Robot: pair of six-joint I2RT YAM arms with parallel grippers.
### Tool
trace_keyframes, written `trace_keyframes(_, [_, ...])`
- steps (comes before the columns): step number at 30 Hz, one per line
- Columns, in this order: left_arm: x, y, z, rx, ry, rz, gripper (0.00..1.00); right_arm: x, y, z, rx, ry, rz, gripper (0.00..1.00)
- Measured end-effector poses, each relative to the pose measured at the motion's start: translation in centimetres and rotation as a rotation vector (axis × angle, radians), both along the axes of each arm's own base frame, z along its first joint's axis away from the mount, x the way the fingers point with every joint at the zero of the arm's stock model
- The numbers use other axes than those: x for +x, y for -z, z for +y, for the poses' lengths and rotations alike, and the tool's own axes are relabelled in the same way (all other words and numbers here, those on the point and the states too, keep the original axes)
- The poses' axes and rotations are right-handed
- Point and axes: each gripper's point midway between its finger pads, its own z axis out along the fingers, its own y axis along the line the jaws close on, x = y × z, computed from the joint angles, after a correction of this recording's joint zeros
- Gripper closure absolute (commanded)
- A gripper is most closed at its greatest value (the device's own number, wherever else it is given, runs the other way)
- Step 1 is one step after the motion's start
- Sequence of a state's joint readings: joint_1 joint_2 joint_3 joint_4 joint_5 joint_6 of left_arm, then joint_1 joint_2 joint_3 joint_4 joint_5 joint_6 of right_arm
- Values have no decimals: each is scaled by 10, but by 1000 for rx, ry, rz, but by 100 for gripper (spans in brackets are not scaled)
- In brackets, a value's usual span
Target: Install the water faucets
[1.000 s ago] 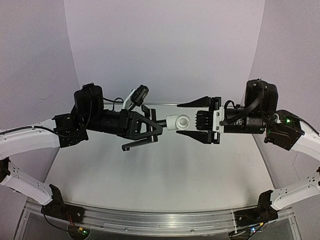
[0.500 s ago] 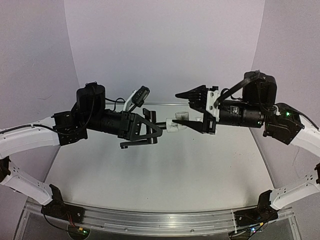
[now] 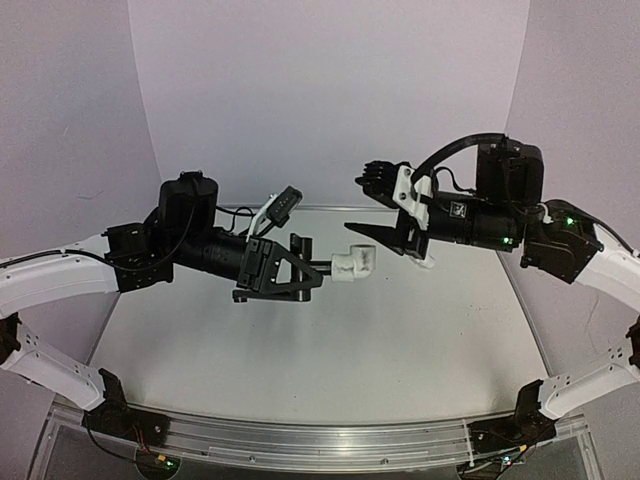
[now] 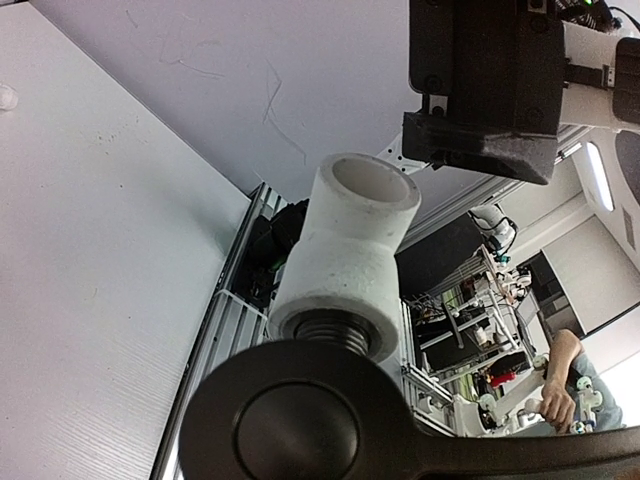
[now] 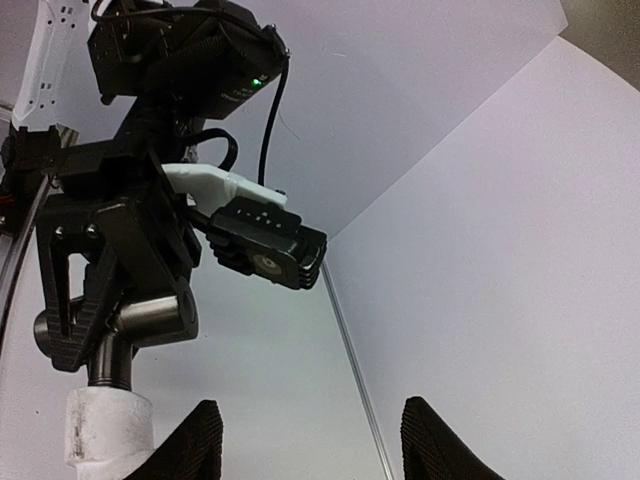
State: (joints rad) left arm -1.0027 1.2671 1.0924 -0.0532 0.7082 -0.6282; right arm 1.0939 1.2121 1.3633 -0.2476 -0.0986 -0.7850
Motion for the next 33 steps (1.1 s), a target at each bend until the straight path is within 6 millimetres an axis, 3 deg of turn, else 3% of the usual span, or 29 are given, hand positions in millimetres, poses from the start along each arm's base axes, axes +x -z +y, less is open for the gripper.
trace_keyframes(5, [2,-1,0,4,-18,41,100,-1,-11,-1,-17,-11,-60,39])
trace_keyframes(9, [8,-10,0,-23,-38,115,100,-18,-32,-2,-15,-107,-149,39])
trace_keyframes(12, [14,-22,0,-66,-41,177,100,-32,-33,-8,-61,-167,-259,38])
trace_keyframes(15, [19,-27,-5,-96,-12,244,100,-42,-16,-14,-136,-215,-376,37])
trace_keyframes(19, [19,-17,-18,-84,48,359,100,-49,26,-17,-274,-285,-519,38])
trace_keyframes(23, [17,-9,-23,-64,84,425,100,-47,51,-16,-362,-318,-606,41])
trace_keyframes(33, [4,-21,-19,-87,176,429,100,-31,60,-12,-423,-258,-765,54])
